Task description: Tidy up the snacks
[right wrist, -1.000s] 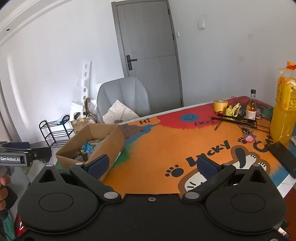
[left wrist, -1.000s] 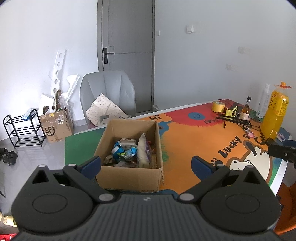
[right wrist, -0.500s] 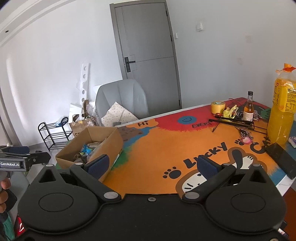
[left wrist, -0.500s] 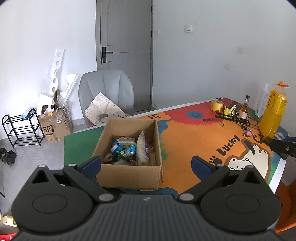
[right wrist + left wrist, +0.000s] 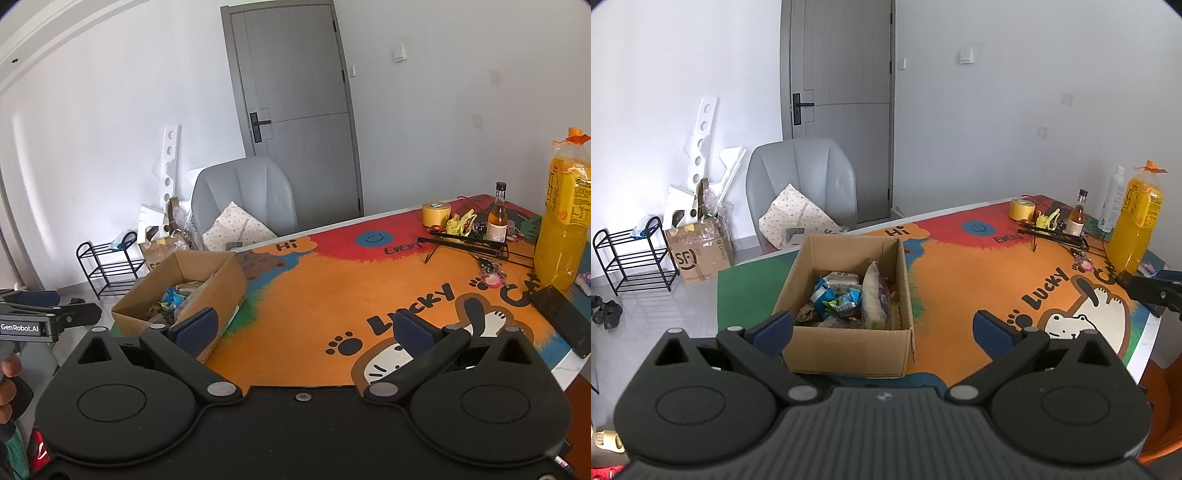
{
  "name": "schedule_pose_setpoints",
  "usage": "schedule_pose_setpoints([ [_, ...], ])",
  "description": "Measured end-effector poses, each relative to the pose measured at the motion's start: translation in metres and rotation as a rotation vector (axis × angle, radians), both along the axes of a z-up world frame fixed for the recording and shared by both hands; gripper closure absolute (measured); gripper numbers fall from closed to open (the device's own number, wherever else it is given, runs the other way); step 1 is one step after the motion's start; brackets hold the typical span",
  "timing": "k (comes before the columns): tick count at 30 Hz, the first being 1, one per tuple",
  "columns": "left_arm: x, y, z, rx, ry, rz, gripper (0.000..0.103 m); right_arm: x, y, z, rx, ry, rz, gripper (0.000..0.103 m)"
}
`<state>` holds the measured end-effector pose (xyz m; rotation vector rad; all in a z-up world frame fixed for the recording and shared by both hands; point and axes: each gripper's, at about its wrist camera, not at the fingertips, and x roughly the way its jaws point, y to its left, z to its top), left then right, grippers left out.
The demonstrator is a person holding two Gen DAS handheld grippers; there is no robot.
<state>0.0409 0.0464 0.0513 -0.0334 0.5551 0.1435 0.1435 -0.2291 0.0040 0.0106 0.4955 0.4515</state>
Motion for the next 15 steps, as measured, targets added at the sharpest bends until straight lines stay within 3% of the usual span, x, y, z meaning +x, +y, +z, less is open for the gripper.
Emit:
schedule_pose_setpoints([
  [15,0.0000,0.0016,-0.0025,-0.008,0.005,-0.014,0.000,-0.0004,0.0031,-0.0019,-0.003,0.003,0.001,0.000],
])
